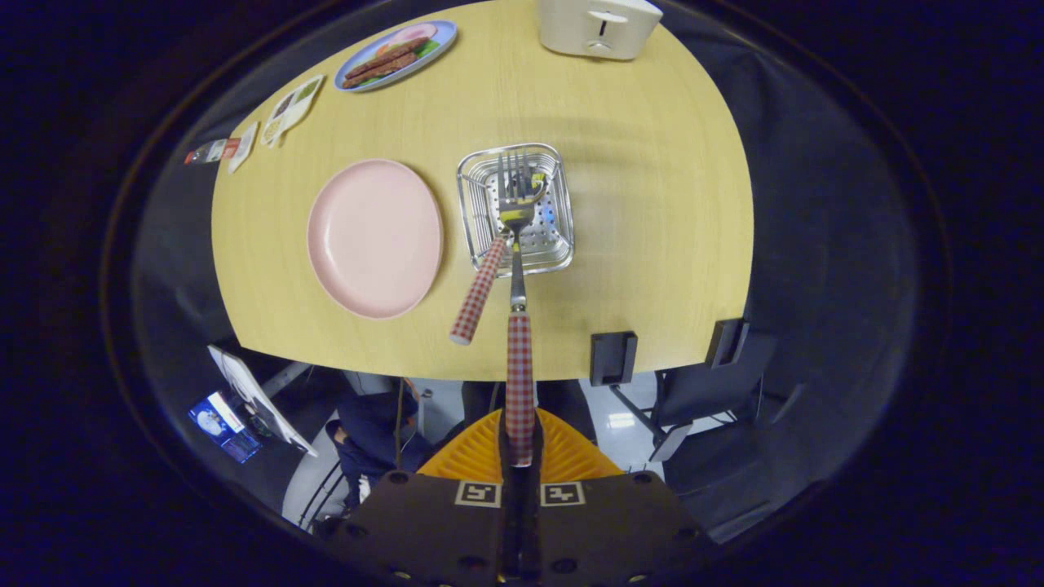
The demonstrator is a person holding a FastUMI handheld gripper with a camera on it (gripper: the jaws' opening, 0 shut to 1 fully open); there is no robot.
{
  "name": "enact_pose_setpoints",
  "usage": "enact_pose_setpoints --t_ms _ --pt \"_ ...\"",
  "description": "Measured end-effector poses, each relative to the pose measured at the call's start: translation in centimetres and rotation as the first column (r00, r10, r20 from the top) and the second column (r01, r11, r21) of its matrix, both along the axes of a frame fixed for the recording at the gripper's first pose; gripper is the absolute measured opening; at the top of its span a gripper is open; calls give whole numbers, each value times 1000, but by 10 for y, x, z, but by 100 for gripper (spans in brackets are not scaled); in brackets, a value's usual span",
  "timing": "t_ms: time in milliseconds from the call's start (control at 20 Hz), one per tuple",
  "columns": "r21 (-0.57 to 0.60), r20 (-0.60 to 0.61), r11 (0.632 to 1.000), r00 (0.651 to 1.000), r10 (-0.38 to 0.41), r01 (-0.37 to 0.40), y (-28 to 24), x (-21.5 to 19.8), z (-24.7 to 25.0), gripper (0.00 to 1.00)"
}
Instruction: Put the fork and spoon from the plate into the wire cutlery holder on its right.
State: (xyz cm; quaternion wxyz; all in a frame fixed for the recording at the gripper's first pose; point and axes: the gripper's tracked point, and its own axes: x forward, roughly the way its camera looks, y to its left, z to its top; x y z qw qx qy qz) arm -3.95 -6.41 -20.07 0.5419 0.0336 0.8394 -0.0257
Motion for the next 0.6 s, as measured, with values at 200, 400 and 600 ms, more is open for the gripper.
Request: enact_pose_setpoints --t_ms 200,400,600 --pt "10 -65 1000 998 0 1 1 1 -6 3" --pt "-11 -85 1000 996 -3 2 -9 7 -10 3" --pt "-14 -74 1000 997 -10 9 -12 15 -10 7"
